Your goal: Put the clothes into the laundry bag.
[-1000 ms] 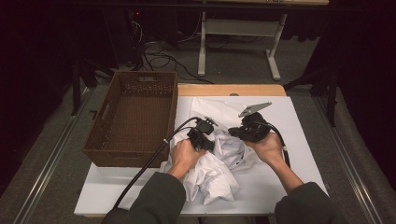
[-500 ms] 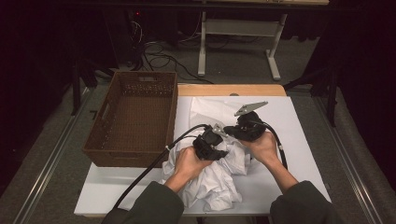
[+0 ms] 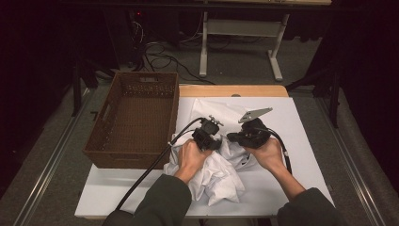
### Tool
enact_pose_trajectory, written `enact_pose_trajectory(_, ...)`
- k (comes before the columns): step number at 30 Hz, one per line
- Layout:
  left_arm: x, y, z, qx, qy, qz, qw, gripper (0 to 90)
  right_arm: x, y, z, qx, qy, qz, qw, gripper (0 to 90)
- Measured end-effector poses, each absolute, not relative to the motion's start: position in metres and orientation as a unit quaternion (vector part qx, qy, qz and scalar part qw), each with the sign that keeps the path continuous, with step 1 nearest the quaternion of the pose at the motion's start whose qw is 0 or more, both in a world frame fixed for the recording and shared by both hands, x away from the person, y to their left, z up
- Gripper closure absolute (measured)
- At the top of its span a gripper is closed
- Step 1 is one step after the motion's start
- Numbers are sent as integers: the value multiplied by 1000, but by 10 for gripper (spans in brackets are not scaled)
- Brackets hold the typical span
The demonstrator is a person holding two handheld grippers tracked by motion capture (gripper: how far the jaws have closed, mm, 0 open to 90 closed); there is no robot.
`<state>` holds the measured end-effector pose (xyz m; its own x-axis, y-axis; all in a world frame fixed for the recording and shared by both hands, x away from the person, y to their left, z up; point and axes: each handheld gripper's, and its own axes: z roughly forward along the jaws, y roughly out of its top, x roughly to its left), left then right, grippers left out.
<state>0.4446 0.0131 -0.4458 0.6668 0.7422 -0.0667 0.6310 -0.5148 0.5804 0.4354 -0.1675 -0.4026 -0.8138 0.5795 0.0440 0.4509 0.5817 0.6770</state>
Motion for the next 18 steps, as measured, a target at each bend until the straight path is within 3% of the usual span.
enact_pose_trajectory(4, 427, 20, -426, 877, 375, 108, 281, 414, 436, -172, -405, 297, 886, 344, 95, 898)
enact_pose_trajectory(9, 416, 31, -413, 881, 376, 126, 257, 351, 438, -175, -407, 304, 887, 335, 89, 893)
enact_pose_trajectory(15, 434, 35, -438, 871, 438, 92, 204, 293, 444, -168, -414, 310, 893, 312, 92, 880)
enact_pose_trajectory(18, 443, 32, -457, 874, 447, 74, 175, 250, 449, -166, -418, 316, 895, 303, 93, 829)
